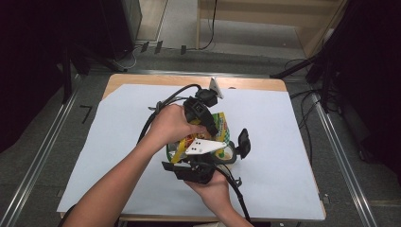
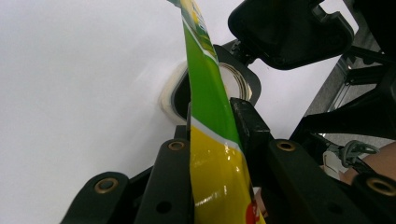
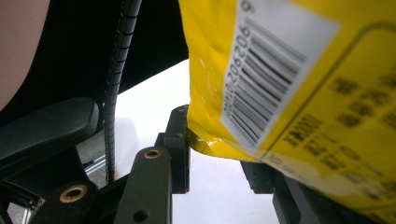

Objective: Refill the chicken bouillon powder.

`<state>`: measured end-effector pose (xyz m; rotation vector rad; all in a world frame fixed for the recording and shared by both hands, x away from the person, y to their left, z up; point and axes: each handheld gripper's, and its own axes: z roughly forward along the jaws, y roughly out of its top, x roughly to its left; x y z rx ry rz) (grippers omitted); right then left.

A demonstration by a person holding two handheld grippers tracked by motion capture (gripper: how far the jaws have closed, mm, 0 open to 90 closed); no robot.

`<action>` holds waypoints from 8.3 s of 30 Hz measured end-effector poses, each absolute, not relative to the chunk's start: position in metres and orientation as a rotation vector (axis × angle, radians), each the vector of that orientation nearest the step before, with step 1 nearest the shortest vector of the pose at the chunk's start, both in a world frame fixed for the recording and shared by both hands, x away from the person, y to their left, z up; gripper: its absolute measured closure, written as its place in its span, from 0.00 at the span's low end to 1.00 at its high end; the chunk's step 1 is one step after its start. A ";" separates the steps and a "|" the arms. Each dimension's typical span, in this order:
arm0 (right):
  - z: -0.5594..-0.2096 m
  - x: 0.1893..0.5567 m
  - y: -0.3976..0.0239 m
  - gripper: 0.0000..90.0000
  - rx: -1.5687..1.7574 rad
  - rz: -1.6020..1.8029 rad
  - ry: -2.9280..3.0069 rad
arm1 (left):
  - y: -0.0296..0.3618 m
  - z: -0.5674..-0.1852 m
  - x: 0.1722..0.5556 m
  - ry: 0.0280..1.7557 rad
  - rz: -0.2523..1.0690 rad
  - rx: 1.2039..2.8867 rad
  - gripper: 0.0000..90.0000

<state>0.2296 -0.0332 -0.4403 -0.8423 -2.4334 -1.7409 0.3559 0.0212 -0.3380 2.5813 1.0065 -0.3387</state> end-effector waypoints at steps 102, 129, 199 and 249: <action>-0.440 0.239 -0.036 0.75 -0.853 -1.746 -2.426 | 0.017 -0.337 0.362 1.012 -0.313 2.589 0.86; -0.440 0.239 -0.036 0.75 -0.862 -1.740 -2.445 | 0.017 -0.339 0.362 1.017 -0.320 2.590 0.85; -0.436 0.234 -0.035 0.75 -0.869 -1.755 -2.427 | 0.019 -0.336 0.362 1.012 -0.338 2.581 0.85; -0.436 0.234 -0.033 0.77 -0.854 -1.774 -2.420 | 0.017 -0.333 0.358 0.997 -0.329 2.598 0.86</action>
